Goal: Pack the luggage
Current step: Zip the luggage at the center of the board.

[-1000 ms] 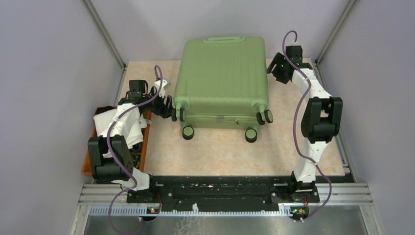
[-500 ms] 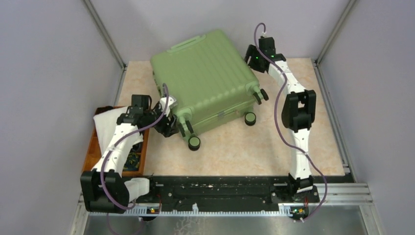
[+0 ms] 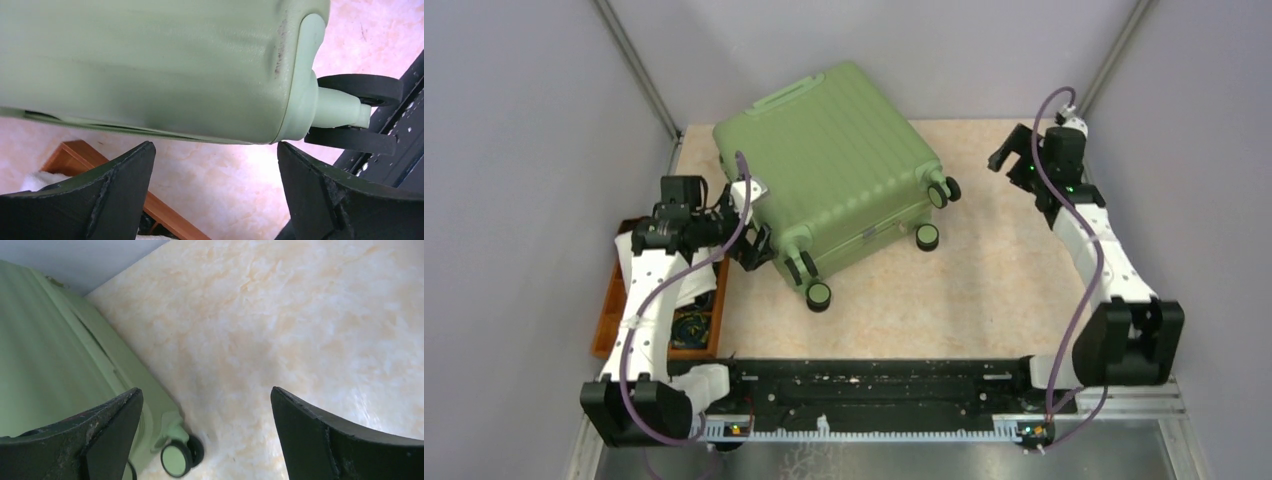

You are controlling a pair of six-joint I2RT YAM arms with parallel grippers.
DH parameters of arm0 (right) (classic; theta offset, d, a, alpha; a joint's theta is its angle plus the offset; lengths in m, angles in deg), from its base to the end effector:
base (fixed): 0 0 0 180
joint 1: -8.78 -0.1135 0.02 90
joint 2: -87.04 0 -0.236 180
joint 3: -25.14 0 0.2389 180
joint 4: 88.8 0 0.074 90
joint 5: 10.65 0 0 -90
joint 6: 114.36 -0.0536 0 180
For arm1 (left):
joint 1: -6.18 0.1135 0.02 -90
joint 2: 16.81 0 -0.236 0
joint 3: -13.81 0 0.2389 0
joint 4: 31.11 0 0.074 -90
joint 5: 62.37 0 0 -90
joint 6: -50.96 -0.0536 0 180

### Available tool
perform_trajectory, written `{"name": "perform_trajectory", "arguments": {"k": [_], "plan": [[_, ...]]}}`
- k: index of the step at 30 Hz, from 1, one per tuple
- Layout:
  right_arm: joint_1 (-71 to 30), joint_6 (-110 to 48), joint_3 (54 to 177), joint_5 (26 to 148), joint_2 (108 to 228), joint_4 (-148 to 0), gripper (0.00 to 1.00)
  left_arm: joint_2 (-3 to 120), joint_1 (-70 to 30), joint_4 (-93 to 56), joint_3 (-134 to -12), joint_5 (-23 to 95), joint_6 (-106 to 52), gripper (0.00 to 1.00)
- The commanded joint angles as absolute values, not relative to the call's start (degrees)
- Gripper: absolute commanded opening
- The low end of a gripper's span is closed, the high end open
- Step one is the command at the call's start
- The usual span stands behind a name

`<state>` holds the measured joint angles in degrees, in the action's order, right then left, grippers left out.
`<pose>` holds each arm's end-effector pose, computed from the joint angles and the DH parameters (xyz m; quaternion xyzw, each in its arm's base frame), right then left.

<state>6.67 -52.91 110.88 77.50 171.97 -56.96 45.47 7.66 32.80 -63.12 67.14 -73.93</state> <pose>0.3472 0.0111 0.2862 0.2068 0.8455 0.1166 0.4783 0.2174 -0.0285 0.2954 0.3663 0.8112 -0.1988 0.4101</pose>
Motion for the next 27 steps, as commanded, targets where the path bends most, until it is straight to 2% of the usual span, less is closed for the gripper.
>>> {"name": "perform_trajectory", "arguments": {"k": [1,6,10,14,19,23,27], "plan": [[7.29,-51.81,97.25,82.72,158.40,-61.06,0.99,48.03,7.77,43.02,-71.09,70.83,-91.45,0.99],[4.97,-53.21,82.42,86.17,143.29,-59.98,0.94,46.34,7.32,52.89,-76.87,74.53,-114.37,0.98],[-4.10,-52.68,78.40,84.03,137.35,-58.20,0.88,45.99,0.36,59.94,-78.43,74.32,-123.70,0.98],[-11.68,-51.64,75.98,86.42,137.79,-60.31,0.82,45.45,-8.37,58.30,-76.09,67.76,-125.11,0.98],[-19.11,-48.46,74.17,85.63,138.72,-65.88,0.81,45.08,-19.17,54.62,-73.94,60.04,-126.69,0.98],[-20.11,-46.25,72.59,88.62,140.55,-75.64,0.79,47.87,-26.64,55.51,-73.15,52.50,-129.23,0.98],[-20.09,-43.21,75.43,89.97,146.59,-77.66,0.79,50.14,-29.27,54.61,-72.40,47.96,-132.01,0.98]]}}
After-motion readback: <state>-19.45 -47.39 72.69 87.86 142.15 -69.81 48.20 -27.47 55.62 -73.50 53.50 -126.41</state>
